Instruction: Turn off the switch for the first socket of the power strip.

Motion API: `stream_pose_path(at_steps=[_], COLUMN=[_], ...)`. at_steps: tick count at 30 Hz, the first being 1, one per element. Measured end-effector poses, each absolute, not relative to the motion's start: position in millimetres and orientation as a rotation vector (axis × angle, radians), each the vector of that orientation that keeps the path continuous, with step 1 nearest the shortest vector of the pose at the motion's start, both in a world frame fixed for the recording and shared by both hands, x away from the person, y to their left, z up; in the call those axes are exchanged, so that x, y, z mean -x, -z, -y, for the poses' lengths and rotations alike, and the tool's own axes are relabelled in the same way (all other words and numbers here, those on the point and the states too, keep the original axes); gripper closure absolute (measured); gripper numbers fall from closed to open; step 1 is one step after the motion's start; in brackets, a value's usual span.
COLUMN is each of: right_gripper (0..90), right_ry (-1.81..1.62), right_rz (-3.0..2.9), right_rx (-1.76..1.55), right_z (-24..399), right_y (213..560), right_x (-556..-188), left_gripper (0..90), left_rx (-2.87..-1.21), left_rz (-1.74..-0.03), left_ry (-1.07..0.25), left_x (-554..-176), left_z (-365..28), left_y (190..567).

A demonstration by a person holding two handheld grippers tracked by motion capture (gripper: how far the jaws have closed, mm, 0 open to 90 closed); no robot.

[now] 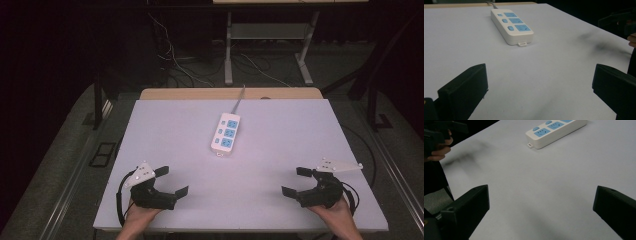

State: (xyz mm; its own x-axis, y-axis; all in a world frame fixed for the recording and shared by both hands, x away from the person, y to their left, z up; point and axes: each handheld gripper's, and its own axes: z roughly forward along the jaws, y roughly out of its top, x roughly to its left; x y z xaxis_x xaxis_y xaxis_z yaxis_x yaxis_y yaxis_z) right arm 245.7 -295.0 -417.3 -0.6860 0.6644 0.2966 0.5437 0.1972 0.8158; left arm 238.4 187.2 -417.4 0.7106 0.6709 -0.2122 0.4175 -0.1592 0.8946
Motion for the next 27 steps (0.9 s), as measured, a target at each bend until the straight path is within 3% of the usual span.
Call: stream_pose_path(at_steps=[27], right_gripper=[0.3], right_ry=[-1.536], right_rz=[-2.362], right_rx=[-1.211], right_z=[298.9], right_y=[415.1], right_x=[-246.3], left_gripper=[0.0], left_rx=[-1.850], left_rz=[-0.852], left_ry=[-0.227], left_x=[-239.6], left_z=[-182.7], left_y=[413.9])
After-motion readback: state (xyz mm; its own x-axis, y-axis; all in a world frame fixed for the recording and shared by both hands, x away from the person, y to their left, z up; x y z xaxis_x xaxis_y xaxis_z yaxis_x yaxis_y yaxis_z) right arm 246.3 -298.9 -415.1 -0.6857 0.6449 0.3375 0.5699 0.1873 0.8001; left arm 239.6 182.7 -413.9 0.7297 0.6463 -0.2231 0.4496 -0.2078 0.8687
